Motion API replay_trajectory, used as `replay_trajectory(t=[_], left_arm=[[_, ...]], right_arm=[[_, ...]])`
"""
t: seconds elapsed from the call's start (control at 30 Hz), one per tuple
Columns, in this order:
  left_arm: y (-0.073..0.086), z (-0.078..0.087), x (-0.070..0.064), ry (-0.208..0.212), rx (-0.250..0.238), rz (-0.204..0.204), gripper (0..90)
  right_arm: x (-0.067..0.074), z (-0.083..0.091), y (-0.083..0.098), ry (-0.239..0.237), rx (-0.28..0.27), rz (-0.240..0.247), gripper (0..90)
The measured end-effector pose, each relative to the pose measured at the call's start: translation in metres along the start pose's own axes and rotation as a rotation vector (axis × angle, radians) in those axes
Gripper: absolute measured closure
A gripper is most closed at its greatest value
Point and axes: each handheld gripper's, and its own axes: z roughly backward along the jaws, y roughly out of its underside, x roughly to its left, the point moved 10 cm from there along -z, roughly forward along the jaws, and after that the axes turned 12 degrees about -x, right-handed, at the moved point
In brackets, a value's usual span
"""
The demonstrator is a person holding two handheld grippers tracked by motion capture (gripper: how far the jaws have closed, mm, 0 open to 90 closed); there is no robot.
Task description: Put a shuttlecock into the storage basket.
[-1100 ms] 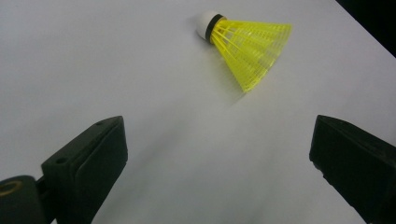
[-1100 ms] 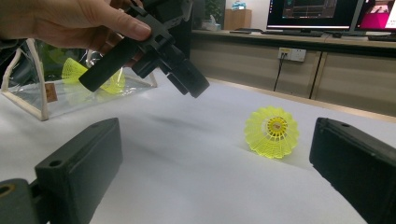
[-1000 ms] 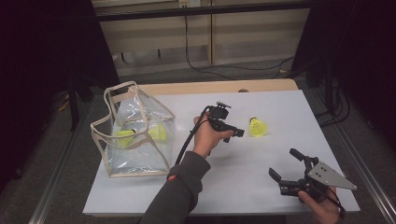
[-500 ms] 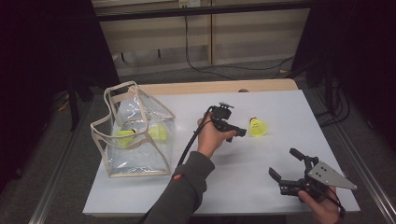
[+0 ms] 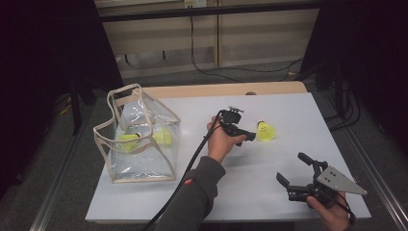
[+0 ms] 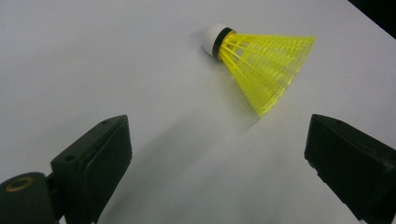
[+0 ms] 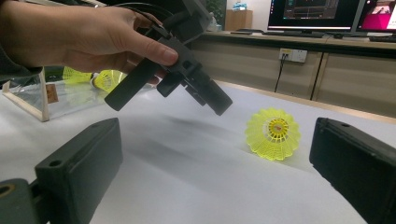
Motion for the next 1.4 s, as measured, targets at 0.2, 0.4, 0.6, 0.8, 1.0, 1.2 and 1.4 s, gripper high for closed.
replay_trajectory(t=[0.2,0.4,0.6,0.8,1.0,1.2,1.4], left_arm=[[0.001,-0.006,-0.002,0.004,-0.01,-0.014,7.4],[0.001,-0.011,-0.006,0.02,-0.02,-0.029,8.6],[0.001,-0.018,-0.008,0.018,-0.027,-0.028,8.6],[0.0,-0.024,-0.01,0.023,-0.038,-0.04,12.0],[-0.001,-0.028,-0.012,0.021,-0.048,-0.055,12.2],[-0.004,-0.033,-0.011,-0.002,-0.072,-0.057,14.2],[-0.005,-0.037,-0.013,-0.007,-0.084,-0.059,18.0]], right_arm=[[-0.001,0.0,0.0,0.002,0.0,0.0,2.3],[0.0,0.0,0.0,0.001,-0.002,0.0,2.3],[0.0,0.0,-0.001,0.002,-0.003,0.002,2.3],[0.0,0.0,-0.001,0.002,-0.002,0.001,2.3],[0.0,0.0,-0.001,0.001,-0.003,0.003,2.3],[0.0,0.0,-0.001,0.001,-0.003,0.001,2.3],[0.0,0.001,-0.001,-0.001,-0.003,0.0,2.3]])
